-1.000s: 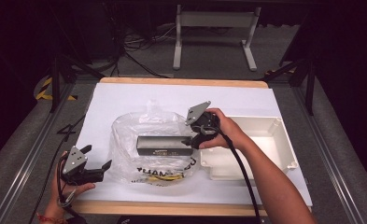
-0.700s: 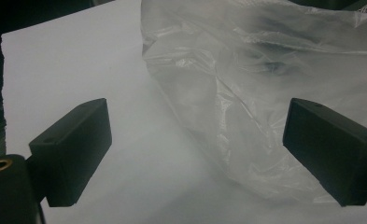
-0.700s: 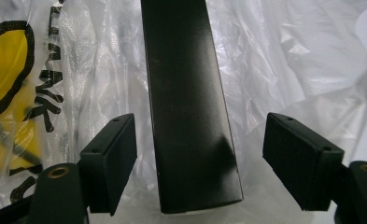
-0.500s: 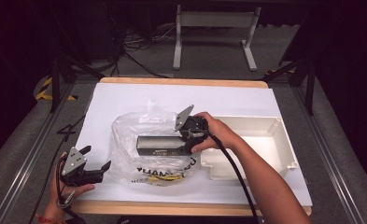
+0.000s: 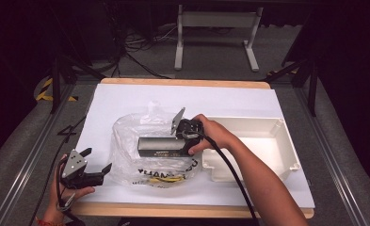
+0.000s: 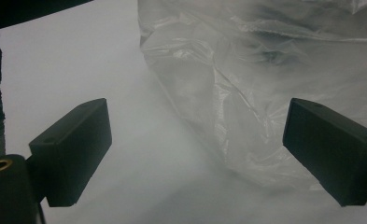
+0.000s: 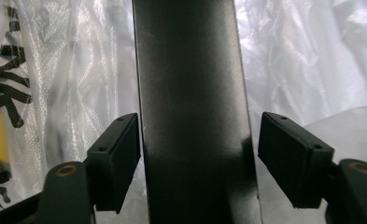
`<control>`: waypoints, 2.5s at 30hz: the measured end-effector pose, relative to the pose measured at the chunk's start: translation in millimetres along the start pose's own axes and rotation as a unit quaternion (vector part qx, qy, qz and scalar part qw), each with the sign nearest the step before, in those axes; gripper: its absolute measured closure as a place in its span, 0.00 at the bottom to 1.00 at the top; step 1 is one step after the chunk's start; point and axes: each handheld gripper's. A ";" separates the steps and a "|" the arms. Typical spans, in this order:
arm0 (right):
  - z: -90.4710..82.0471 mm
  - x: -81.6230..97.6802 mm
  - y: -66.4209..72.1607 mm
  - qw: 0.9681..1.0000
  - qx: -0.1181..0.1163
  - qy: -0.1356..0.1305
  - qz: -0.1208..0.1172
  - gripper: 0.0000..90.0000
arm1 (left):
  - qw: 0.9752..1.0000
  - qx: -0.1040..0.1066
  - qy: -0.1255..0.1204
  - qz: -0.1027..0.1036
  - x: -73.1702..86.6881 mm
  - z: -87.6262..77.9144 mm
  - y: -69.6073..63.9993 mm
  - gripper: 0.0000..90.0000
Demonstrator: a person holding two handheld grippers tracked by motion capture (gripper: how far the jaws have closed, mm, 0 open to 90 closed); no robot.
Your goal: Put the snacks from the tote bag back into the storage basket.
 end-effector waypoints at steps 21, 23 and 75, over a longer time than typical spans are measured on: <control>-1.9 -5.1 3.3 0.999 -0.002 0.003 -0.043 0.48 | 1.000 0.000 0.006 0.002 0.6 0.8 -0.1 0.10; -2.9 -5.1 4.4 0.999 0.001 -0.004 -0.044 0.48 | 1.000 0.000 0.005 0.002 0.5 0.7 -0.3 0.10; -88.0 7.6 26.4 0.992 0.046 -0.072 -0.091 0.48 | 1.000 0.002 0.014 0.003 1.0 3.1 -0.1 0.10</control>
Point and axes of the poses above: each handheld gripper's, and its own axes: z roughly forward along the jaws, x roughly out of its underside, y roughly to its left, and after that the axes turned 7 degrees about -z, right-handed
